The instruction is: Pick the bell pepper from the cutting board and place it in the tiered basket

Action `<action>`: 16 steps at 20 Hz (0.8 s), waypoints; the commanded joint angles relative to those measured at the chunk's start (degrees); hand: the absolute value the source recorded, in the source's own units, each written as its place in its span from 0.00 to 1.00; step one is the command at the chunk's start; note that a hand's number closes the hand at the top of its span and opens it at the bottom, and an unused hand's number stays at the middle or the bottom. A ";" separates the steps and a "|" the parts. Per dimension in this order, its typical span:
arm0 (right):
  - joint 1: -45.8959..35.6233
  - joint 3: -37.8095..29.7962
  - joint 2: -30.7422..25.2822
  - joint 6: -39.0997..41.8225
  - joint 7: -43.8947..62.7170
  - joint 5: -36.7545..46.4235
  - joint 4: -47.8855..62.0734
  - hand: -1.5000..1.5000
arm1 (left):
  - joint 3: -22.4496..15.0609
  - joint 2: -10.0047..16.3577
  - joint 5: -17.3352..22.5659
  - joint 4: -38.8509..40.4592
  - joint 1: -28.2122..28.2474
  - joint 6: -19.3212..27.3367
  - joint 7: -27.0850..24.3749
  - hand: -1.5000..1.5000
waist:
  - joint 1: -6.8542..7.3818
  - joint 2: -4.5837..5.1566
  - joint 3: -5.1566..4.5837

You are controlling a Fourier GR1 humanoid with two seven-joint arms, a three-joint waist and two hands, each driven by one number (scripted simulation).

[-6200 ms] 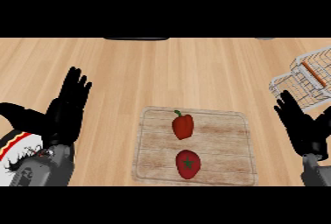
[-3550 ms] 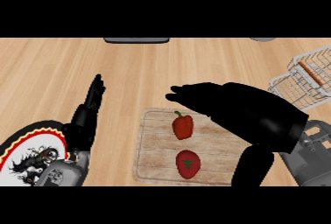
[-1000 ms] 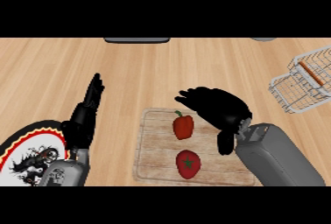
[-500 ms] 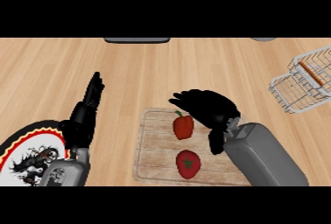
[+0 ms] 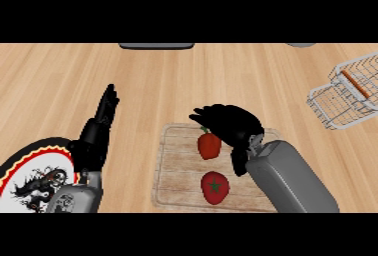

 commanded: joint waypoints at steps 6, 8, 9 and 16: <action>1.21 -2.17 1.66 -3.49 -3.92 3.77 4.58 0.00 | 0.69 -0.09 -0.56 -3.59 2.68 -1.06 1.06 0.50 | 0.05 -0.01 0.01; -1.18 -3.66 2.73 1.26 -2.72 2.86 3.51 0.00 | 3.39 -0.52 0.32 5.01 -3.40 -1.19 -2.16 0.50 | -0.20 0.02 0.00; 0.10 -2.81 3.21 -2.75 -3.59 4.41 5.35 0.00 | -0.73 -1.49 -1.49 -5.13 2.20 -0.52 2.15 0.50 | 0.06 -0.03 0.01; 1.35 -0.23 6.44 -6.77 -1.96 5.27 9.92 0.00 | -0.70 -2.96 -3.17 -1.68 1.60 0.64 -0.09 0.50 | 0.11 0.01 0.01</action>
